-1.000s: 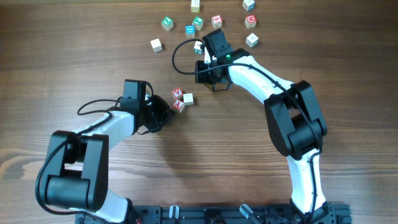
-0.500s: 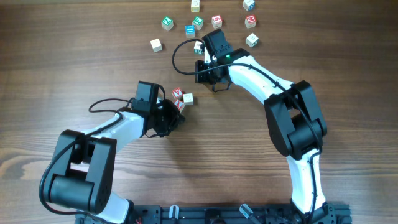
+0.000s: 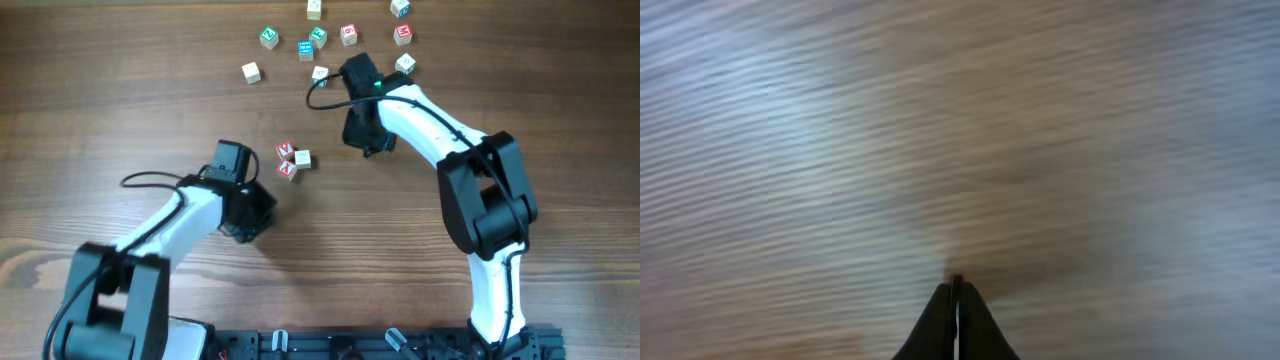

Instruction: Form a circle

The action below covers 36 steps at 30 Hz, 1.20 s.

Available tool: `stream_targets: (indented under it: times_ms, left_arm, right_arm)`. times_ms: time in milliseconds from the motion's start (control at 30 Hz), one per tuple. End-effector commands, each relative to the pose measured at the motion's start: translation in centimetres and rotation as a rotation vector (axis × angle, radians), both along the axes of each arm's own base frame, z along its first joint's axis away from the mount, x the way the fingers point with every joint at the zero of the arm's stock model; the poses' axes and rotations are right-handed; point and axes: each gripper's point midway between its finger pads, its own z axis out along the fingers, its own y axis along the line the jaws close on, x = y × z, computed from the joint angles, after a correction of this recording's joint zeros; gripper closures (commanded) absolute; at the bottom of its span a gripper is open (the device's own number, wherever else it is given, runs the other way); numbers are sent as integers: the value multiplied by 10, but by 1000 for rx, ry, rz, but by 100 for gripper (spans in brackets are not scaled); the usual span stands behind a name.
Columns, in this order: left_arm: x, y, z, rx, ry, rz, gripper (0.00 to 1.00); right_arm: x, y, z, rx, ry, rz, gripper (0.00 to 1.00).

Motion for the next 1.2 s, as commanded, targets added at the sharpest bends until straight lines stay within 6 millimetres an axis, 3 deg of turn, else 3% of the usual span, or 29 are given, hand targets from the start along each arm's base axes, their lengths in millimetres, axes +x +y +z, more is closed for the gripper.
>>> stream_targets:
  times_ms: [0,167,333,800,1167]
  left_arm:
    - [5,56,6,194,-65,103,96]
    - [14,92,17,228,-104,235,96]
    - [15,107,17,238,-98,288,96]
    - [22,110,19,245,-129,295,96]
    - [22,110,19,245,-129,295,96]
  right_arm:
    - [-18,10,-2,20,25,-42,95]
    - [-45,50,-9,154,95,128,95]
    - [-71,66,-10,128,139,197,95]
    - [-82,117,-2,273,88,464,95]
    - [-85,131,4,319,68,529,95]
